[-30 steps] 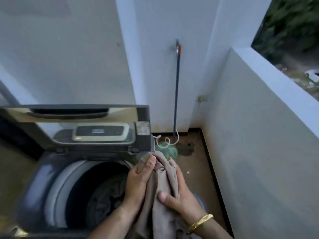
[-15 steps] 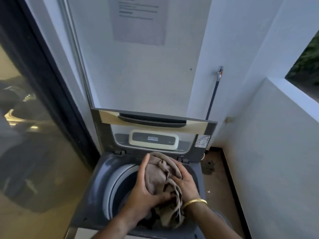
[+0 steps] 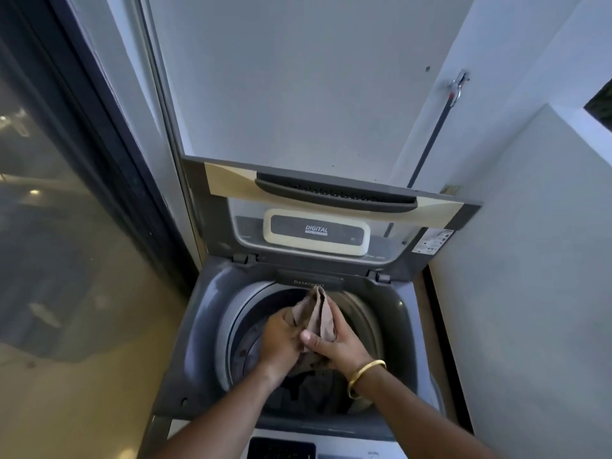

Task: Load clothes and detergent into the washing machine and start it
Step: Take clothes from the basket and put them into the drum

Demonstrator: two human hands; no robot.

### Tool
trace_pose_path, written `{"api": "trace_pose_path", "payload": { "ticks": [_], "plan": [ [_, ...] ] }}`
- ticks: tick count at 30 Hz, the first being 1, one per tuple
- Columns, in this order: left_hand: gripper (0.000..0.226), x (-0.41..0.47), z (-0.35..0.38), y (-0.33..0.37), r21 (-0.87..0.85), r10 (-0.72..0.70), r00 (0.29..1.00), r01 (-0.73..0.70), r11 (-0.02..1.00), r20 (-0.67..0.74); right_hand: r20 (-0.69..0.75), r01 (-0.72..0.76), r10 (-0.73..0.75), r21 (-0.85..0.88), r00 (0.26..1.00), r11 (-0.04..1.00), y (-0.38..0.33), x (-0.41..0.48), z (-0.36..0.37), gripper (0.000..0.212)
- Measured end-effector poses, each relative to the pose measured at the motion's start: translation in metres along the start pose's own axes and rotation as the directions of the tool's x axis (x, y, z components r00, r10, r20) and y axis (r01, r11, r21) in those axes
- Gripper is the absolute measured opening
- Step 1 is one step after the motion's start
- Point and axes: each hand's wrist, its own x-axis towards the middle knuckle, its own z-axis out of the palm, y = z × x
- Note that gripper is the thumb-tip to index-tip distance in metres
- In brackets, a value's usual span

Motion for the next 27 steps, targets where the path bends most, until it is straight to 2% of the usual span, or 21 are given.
{"api": "trace_pose_path", "payload": {
  "ticks": [3, 4, 5, 6, 8, 9, 10, 12, 13, 14, 18, 23, 27],
  "plan": [
    [0.020, 0.025, 0.000, -0.011, -0.047, -0.113, 0.983, 0.121, 0.992, 0.145, -0.087, 0.005, -0.020, -0.173, 0.996, 0.985, 0.010, 0.024, -0.001, 0.077],
    [0.026, 0.034, -0.003, -0.017, -0.023, -0.159, 0.970, 0.166, 0.986, 0.184, -0.109, -0.009, -0.018, -0.248, 0.994, 0.969, 0.012, 0.031, -0.003, 0.075],
    [0.045, 0.041, -0.007, -0.028, 0.028, -0.206, 0.960, 0.204, 0.978, 0.191, -0.106, -0.017, -0.018, -0.320, 0.994, 0.947, 0.014, 0.036, -0.005, 0.076],
    [0.057, 0.054, -0.012, -0.049, 0.068, -0.228, 0.960, 0.219, 0.973, 0.165, -0.094, -0.023, -0.015, -0.394, 0.995, 0.919, 0.023, 0.045, -0.006, 0.078],
    [0.055, 0.091, -0.023, -0.108, 0.195, -0.159, 0.982, 0.136, 0.971, 0.106, -0.038, -0.037, 0.020, -0.498, 0.999, 0.867, 0.046, 0.070, -0.001, 0.076],
    [0.054, 0.097, -0.025, -0.122, 0.323, -0.163, 0.984, 0.134, 0.937, 0.065, -0.020, -0.058, 0.056, -0.539, 0.998, 0.841, 0.058, 0.082, 0.004, 0.072],
    [0.058, 0.097, -0.027, -0.123, 0.465, -0.198, 0.979, 0.157, 0.871, 0.041, -0.014, -0.083, 0.091, -0.569, 0.996, 0.818, 0.074, 0.096, 0.006, 0.069],
    [0.064, 0.097, -0.026, -0.122, 0.725, -0.257, 0.965, 0.142, 0.673, 0.050, -0.028, -0.137, 0.154, -0.627, 0.988, 0.767, 0.106, 0.124, 0.012, 0.067],
    [0.063, 0.099, -0.026, -0.123, 0.814, -0.258, 0.964, 0.099, 0.572, 0.064, -0.037, -0.155, 0.173, -0.649, 0.984, 0.745, 0.120, 0.137, 0.015, 0.066],
    [0.063, 0.101, -0.023, -0.124, 0.856, -0.253, 0.963, 0.056, 0.515, 0.089, -0.039, -0.175, 0.201, -0.670, 0.979, 0.722, 0.134, 0.150, 0.018, 0.062],
    [0.073, 0.113, -0.024, -0.127, 0.871, -0.190, 0.975, -0.009, 0.492, 0.118, -0.063, -0.210, 0.243, -0.733, 0.968, 0.647, 0.168, 0.187, 0.029, 0.050],
    [0.079, 0.136, -0.026, -0.136, 0.866, -0.206, 0.971, -0.004, 0.500, 0.124, -0.062, -0.218, 0.281, -0.794, 0.958, 0.567, 0.185, 0.209, 0.033, 0.060],
    [0.079, 0.143, -0.022, -0.143, 0.860, -0.207, 0.967, -0.026, 0.509, 0.152, -0.002, -0.151, 0.285, -0.851, 0.959, 0.502, 0.181, 0.216, 0.034, 0.060]
  ]
}}
